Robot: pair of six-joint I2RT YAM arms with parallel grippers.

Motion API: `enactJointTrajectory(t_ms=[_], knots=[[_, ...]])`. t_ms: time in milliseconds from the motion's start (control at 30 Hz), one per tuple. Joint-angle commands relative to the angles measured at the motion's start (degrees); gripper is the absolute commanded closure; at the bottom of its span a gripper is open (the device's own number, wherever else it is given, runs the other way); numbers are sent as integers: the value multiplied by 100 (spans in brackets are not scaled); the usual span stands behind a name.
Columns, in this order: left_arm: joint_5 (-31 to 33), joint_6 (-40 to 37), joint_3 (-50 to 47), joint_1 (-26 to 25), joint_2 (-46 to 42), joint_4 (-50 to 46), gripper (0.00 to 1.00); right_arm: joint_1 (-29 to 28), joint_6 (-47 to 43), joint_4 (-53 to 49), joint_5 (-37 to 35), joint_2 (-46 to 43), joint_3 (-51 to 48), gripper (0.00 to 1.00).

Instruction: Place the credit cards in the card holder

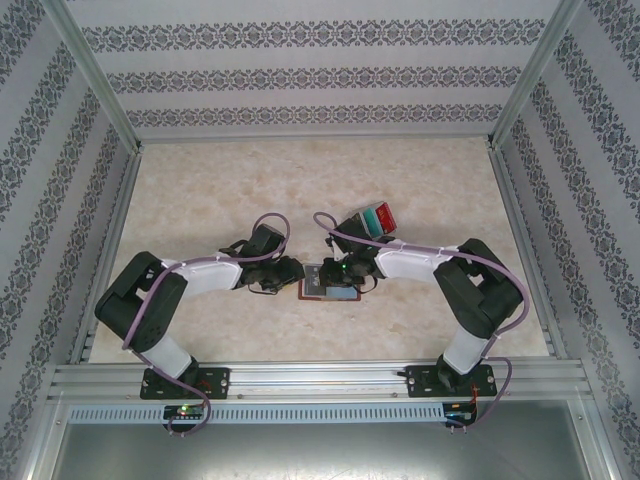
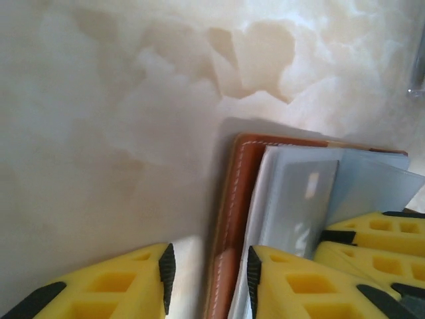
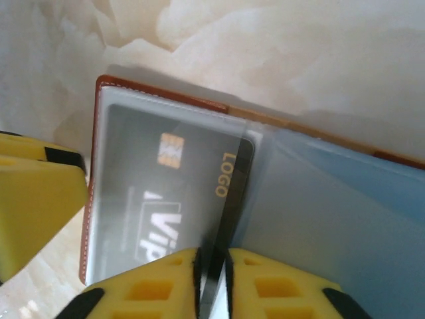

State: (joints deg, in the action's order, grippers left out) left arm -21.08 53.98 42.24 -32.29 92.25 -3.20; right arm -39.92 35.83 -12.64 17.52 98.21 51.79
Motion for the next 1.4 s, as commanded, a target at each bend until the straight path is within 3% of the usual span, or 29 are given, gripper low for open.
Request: enactJointTrajectory(t_ms=[0, 200, 333, 533, 800, 967, 1233, 1300, 1367], knots=[[663, -89, 28, -49, -402, -800, 59, -56, -133, -377, -422, -329, 49, 77], [944, -197, 237, -99, -987, -1022, 61, 8, -111, -440, -564, -413, -38, 78], [328, -186, 346, -229, -876, -348, 70, 74, -49, -441, -654, -400, -79, 82], [-693, -126, 860, -347, 55, 444, 79, 179, -1, -370, -711, -495, -278, 88], [-354, 58, 925, -438, 1117, 60, 87, 374, -186, -510, -675, -618, -532, 87], [-301, 123, 637, -436, 1196, 111, 88, 561, -289, -601, -587, -848, -718, 84], [-422, -311, 1130, -436, 886, -156, 78, 1010, -835, -1120, -384, -1913, -57, 77], [-283, -369, 1387, -436, 766, -306, 68, 1281, -1142, -1469, -887, -2122, 218, 68], [-106, -394, 1649, -421, 707, -422, 56, 1606, -1433, -1572, -1202, -2158, 365, 65]])
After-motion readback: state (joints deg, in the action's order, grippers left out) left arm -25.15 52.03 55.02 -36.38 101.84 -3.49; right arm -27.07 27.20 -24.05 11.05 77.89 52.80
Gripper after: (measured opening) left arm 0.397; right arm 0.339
